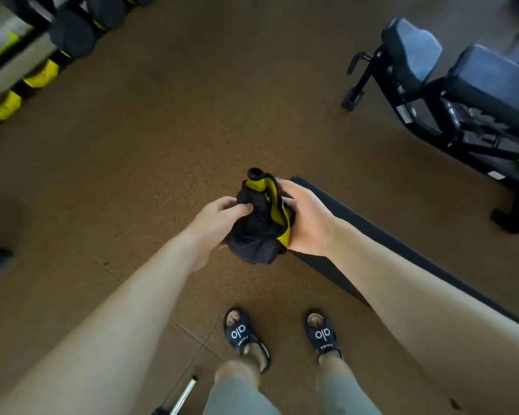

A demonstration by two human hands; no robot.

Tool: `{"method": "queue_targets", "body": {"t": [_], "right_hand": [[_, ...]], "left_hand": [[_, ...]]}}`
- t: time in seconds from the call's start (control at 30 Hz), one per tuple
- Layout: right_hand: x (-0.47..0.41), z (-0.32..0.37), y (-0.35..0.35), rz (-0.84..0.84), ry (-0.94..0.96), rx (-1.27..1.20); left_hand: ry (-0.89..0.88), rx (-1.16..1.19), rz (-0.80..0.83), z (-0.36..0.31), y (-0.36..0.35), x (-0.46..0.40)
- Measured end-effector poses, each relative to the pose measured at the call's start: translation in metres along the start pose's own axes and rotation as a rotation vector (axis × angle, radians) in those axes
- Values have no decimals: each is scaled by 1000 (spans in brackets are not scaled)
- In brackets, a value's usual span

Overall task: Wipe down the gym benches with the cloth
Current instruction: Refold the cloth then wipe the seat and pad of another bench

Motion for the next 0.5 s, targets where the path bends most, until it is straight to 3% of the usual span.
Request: {"method": "queue_targets", "body": {"t": [0.17, 0.3, 0.5], "right_hand": [[36, 23, -57, -18, 79, 65], [44, 39, -70, -201, 232, 194], [54, 60, -59, -120, 270, 76]], "left_hand": [[-125, -156, 10, -50, 18, 51], [-196, -178, 39, -81, 24, 69], [-213, -199, 71, -128, 22, 71]]}}
Point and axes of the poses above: each hand's wrist, its own x-axis away from the middle knuckle, its own y-axis out of the back of the hand, z = x × y, the point moved 4 cm from there along -x, towards the middle knuckle, and after that the axes turned 3 degrees about z, right-handed, at the moved point
